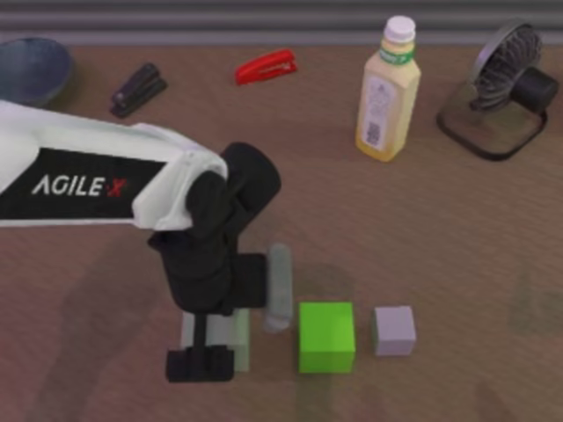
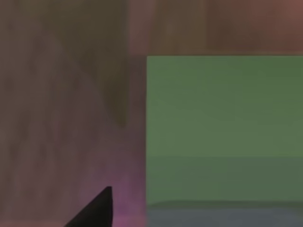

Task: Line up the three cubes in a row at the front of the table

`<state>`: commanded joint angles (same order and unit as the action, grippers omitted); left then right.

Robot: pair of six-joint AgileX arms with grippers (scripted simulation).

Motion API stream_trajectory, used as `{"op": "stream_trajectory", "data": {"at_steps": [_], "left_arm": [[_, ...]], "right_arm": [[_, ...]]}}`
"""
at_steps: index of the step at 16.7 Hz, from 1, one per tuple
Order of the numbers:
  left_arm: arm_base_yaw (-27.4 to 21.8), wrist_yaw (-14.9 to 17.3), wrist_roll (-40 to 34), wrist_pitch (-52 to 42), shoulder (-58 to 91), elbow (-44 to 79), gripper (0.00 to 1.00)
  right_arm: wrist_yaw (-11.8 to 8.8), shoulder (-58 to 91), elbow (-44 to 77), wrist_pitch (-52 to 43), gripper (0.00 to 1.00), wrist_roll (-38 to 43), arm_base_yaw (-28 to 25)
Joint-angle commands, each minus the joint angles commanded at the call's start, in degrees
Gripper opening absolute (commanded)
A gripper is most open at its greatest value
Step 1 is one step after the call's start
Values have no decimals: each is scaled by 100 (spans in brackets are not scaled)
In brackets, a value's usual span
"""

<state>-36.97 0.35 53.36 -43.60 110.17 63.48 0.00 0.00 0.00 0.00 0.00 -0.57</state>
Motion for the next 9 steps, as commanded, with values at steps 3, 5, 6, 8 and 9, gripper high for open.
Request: {"op": "stream_trajectory", "data": {"at_steps": [3, 5, 6, 8, 9], "left_arm": [[25, -12, 8, -499, -189, 270, 100], [56, -8, 3, -906, -372, 503, 100], [74, -3, -2, -1103, -464, 612, 100], [101, 3, -12, -1384, -607, 773, 100], [108, 4, -15, -1438, -640, 808, 100]], "right_arm": [[0, 0, 0, 0, 100, 0, 0], [0, 0, 0, 0, 100, 0, 0], [0, 0, 0, 0, 100, 0, 0], [0, 0, 0, 0, 100, 0, 0], [0, 0, 0, 0, 100, 0, 0]]}}
